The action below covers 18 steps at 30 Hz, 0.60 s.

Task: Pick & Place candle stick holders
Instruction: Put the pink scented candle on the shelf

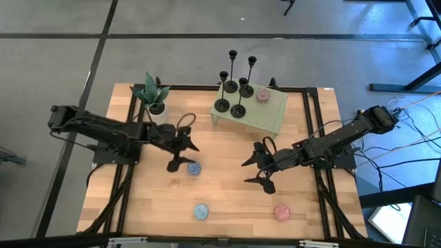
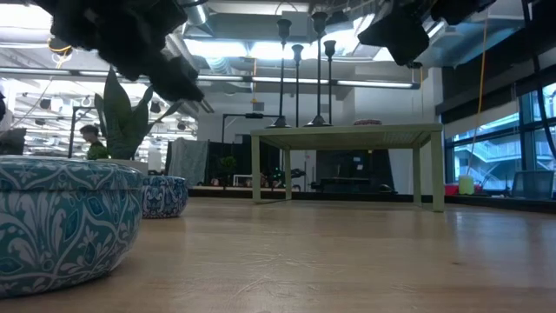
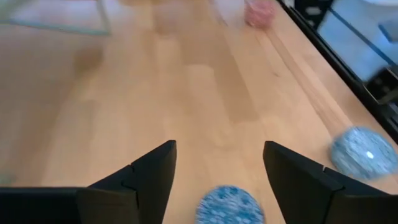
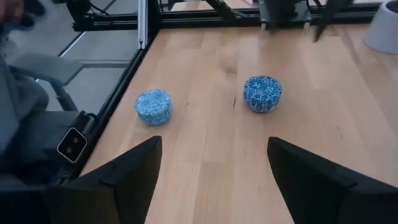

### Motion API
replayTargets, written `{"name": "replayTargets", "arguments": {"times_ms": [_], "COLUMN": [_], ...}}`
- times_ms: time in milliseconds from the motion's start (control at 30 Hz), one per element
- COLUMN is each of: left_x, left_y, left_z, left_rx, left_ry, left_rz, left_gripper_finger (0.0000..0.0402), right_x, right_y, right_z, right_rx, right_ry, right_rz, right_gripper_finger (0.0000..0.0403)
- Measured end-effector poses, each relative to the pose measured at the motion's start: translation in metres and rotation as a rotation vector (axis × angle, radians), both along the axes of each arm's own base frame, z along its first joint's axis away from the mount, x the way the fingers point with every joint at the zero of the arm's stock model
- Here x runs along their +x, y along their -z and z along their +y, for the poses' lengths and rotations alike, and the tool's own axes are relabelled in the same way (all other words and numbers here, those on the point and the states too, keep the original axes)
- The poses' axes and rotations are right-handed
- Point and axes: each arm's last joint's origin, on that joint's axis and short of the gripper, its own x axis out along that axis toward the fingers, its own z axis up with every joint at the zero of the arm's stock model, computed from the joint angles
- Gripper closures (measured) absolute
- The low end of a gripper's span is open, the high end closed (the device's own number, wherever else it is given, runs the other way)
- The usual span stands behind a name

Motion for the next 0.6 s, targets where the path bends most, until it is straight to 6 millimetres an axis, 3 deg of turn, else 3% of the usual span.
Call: {"name": "replayTargets", "arguments": {"times_ms": [300,600], "left_x": [0.009,0.01], "left_y": [0.016,0.02], "left_z": [-0.025,-0.027], "left_rx": [0.033,0.071], "left_ry": [0.072,0.033], "left_rz": [0.051,0.059], "left_gripper_finger": [0.0139,0.0139], "right_x": [0.0,0.002], "right_y": [0.001,-0.001], "right_z": [-0.002,-0.005], "right_rx": [0.015,0.009], "right_ry": [0.069,0.095], "right_rz": [0.007,-0.01], "right_gripper_finger": [0.0107,0.0107]}}
